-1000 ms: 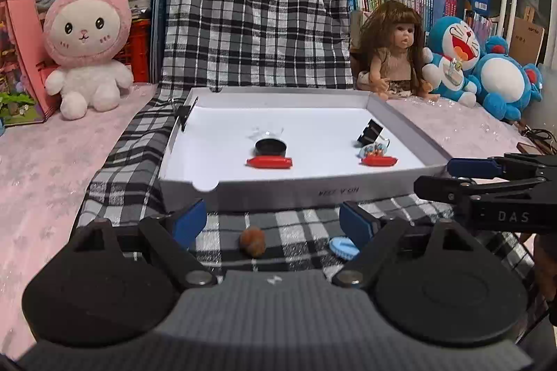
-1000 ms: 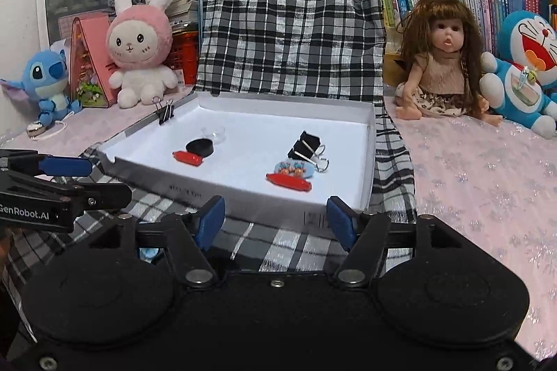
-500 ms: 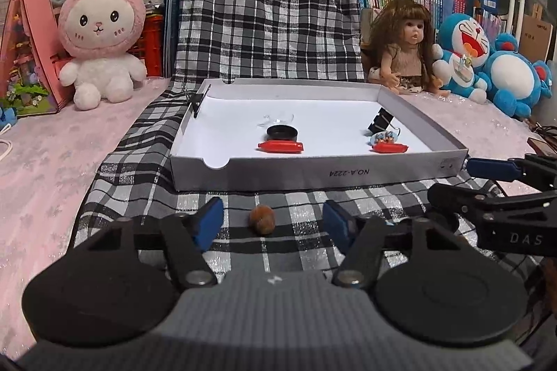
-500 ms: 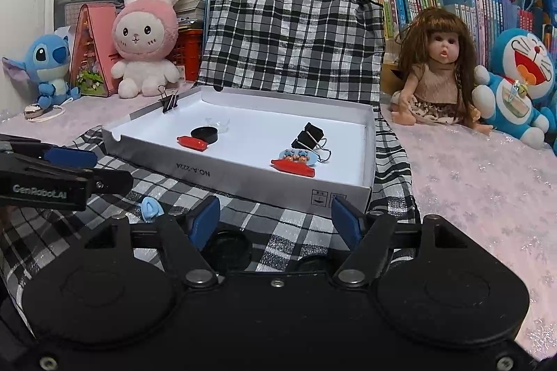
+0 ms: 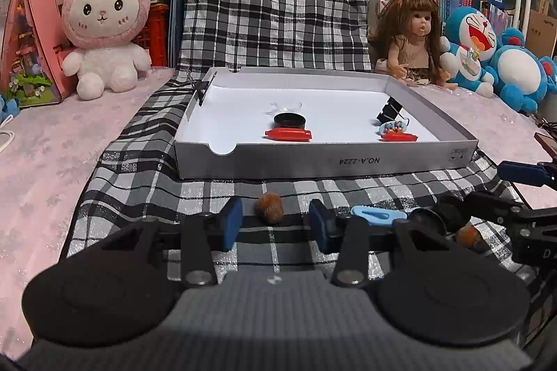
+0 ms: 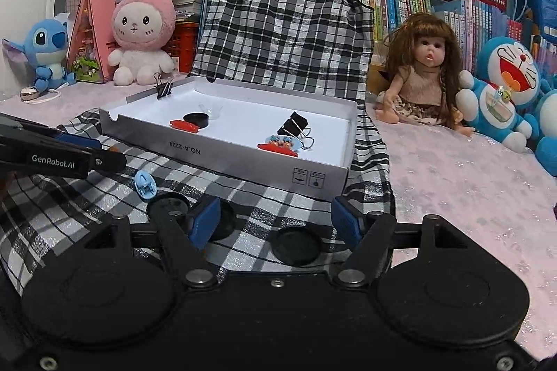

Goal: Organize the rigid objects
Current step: 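Grasp a brown acorn with the left tool while the right tool grasps a black round lid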

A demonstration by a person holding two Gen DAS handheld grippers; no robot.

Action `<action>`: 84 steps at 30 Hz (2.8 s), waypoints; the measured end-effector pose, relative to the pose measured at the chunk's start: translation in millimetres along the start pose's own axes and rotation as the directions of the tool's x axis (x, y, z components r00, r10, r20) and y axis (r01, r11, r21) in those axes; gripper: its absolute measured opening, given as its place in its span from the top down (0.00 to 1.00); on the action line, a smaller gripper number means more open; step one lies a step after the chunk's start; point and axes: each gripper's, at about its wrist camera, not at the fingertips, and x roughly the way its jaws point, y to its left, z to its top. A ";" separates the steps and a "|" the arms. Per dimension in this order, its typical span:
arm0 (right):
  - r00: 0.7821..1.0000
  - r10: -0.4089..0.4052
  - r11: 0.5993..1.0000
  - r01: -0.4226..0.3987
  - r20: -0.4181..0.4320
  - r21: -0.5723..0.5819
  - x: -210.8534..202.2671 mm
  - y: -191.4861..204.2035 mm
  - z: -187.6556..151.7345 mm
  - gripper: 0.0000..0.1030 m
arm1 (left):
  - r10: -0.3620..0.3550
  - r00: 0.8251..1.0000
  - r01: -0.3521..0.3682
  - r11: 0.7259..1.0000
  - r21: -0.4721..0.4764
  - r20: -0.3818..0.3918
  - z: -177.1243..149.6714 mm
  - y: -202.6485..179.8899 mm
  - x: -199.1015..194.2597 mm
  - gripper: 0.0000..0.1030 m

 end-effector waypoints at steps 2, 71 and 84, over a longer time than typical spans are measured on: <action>1.000 -0.002 1.000 0.002 -0.002 -0.003 -1.8 -0.6 -1.1 0.34 | -0.001 1.000 0.001 1.000 -0.006 -0.004 -1.0 0.7 0.7 0.55; 0.998 -0.028 0.992 0.034 -0.056 0.119 0.8 -7.3 -11.4 0.70 | 0.013 1.000 -0.013 1.000 -0.007 -0.020 1.9 -6.5 8.1 0.80; 0.999 -0.020 0.993 0.024 -0.033 0.112 2.6 -8.4 11.6 0.70 | -0.017 1.000 0.017 1.000 -0.017 -0.002 17.7 -11.0 -2.1 0.80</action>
